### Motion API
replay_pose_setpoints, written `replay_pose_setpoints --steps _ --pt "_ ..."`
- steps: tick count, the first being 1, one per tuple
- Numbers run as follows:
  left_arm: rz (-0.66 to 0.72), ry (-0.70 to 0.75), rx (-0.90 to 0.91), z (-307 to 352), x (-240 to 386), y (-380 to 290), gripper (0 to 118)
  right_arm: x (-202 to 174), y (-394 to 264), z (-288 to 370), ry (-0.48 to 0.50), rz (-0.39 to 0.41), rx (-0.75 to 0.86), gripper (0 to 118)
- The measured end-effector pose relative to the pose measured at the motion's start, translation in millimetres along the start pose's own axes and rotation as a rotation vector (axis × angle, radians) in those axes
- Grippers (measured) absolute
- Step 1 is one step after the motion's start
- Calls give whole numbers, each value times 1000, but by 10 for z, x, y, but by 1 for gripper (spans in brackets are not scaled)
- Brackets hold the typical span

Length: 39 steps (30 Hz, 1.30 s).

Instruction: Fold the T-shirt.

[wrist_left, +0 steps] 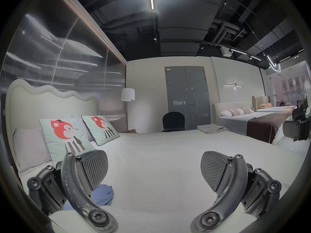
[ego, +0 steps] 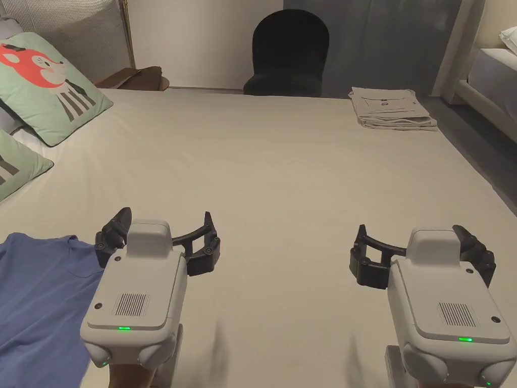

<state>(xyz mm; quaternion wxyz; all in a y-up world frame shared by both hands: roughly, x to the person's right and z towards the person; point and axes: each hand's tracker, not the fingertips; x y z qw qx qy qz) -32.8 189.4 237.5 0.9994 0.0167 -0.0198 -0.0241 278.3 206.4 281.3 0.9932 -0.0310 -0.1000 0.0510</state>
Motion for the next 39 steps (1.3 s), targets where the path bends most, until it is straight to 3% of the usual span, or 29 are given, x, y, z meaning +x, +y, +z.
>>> replay_pose_setpoints --steps 39 --pt "-12 -3 13 5 -5 42 110 -12 45 23 6 -3 10 118"
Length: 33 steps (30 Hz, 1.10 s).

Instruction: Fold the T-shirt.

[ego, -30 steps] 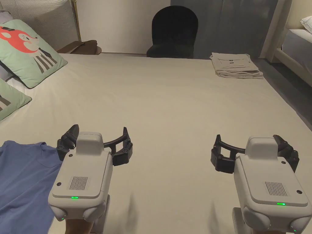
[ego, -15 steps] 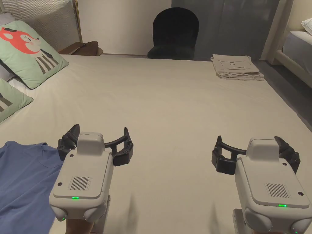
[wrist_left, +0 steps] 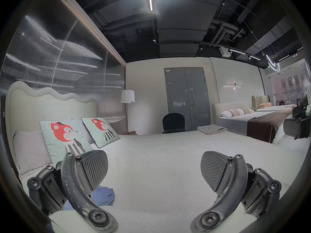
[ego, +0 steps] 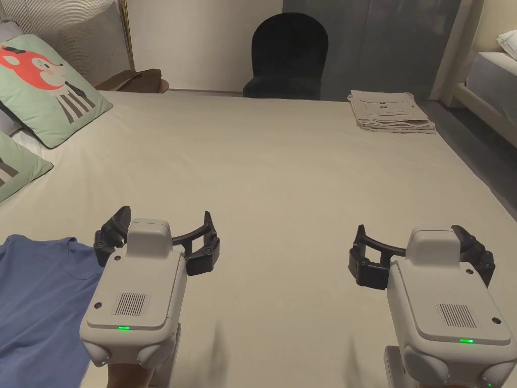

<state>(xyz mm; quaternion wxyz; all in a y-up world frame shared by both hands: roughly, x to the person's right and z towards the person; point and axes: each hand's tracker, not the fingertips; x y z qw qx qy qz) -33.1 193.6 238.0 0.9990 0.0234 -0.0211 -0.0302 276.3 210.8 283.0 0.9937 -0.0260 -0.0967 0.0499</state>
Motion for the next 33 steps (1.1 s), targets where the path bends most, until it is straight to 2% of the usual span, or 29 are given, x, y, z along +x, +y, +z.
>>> replay_pose_setpoints --steps 33 --pt "-1 5 -4 -19 -26 -31 110 -3 18 -5 3 -6 1 118"
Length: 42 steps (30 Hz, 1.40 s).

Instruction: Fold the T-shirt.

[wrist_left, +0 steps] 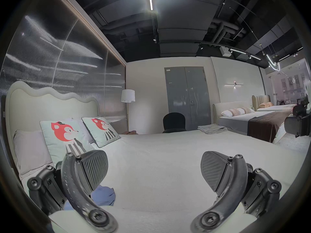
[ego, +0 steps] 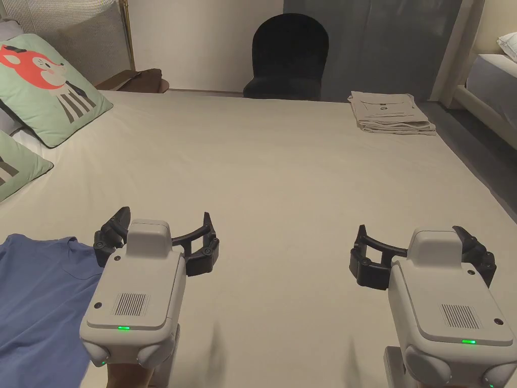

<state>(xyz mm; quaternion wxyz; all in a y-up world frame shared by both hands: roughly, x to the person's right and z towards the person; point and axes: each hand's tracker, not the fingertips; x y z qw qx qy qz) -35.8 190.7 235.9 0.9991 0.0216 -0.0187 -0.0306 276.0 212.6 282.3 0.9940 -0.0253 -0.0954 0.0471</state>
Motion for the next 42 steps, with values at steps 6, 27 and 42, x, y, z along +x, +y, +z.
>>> replay_pose_setpoints --steps 6,27,42 --pt "-5 1 -2 4 0 4 110 5 2 1 -3 -3 -1 118" --pt "57 -57 3 23 80 76 0 -52 40 -2 -12 3 -24 0" --pt "43 49 -23 120 -355 34 0 -555 162 -171 147 -13 -3 0"
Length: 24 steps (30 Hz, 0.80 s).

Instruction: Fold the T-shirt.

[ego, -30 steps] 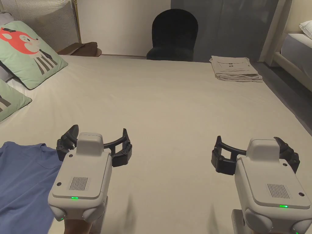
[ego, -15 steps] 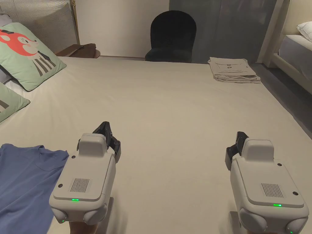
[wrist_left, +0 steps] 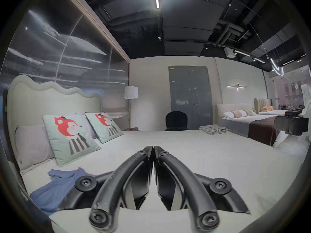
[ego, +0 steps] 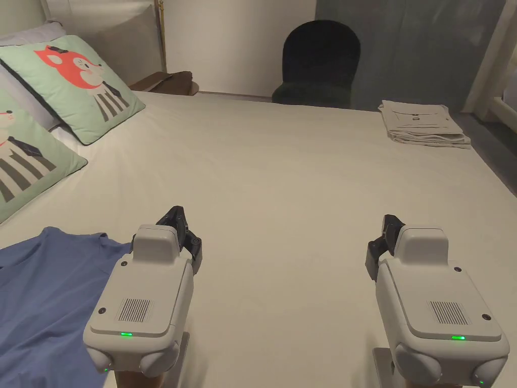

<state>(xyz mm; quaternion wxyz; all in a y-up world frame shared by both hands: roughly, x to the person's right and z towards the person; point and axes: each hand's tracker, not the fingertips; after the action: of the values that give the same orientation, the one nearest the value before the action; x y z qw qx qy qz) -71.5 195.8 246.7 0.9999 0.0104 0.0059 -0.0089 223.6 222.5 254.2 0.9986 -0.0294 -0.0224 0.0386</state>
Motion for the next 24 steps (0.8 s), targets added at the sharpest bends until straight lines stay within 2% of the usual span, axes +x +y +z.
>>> replay_pose_setpoints --steps 10,15,19,24 --pt "-44 300 -22 400 -1269 40 0 -1165 98 -282 276 -4 18 0" --pt "-87 421 -51 701 -1793 72 0 -1689 117 -314 381 -9 24 0" --pt "-94 487 -72 897 -2082 56 0 -1970 101 -322 438 -21 16 0" --pt "-72 523 -101 1000 -2271 36 0 -2146 85 -297 483 -9 10 0"
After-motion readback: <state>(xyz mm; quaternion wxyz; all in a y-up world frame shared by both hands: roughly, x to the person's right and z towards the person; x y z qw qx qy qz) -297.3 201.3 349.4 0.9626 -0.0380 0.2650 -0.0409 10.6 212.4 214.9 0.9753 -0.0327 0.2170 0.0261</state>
